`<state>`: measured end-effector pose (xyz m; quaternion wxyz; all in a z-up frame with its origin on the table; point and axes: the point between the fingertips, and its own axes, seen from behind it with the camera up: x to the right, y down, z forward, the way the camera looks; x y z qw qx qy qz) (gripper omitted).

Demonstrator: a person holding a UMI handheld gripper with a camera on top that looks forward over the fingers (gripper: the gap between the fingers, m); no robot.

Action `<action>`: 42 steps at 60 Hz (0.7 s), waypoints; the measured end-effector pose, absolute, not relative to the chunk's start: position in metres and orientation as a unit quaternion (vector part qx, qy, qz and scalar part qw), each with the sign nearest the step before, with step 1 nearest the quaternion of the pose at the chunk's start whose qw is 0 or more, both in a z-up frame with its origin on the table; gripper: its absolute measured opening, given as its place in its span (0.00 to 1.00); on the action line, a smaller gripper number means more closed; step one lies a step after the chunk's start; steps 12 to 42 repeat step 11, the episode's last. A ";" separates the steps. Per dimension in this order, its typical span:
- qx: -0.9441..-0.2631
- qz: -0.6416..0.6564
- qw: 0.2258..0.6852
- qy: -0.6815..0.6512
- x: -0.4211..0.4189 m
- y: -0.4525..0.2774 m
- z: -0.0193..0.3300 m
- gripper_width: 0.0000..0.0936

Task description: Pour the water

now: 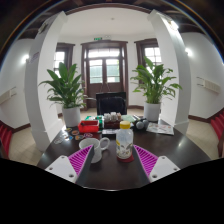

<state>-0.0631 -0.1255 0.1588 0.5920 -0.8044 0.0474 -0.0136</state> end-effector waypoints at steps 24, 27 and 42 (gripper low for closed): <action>-0.798 -0.020 0.601 0.041 -0.062 -0.133 0.173 0.82; -0.798 -0.020 0.601 0.041 -0.062 -0.133 0.173 0.82; -0.798 -0.020 0.601 0.041 -0.062 -0.133 0.173 0.82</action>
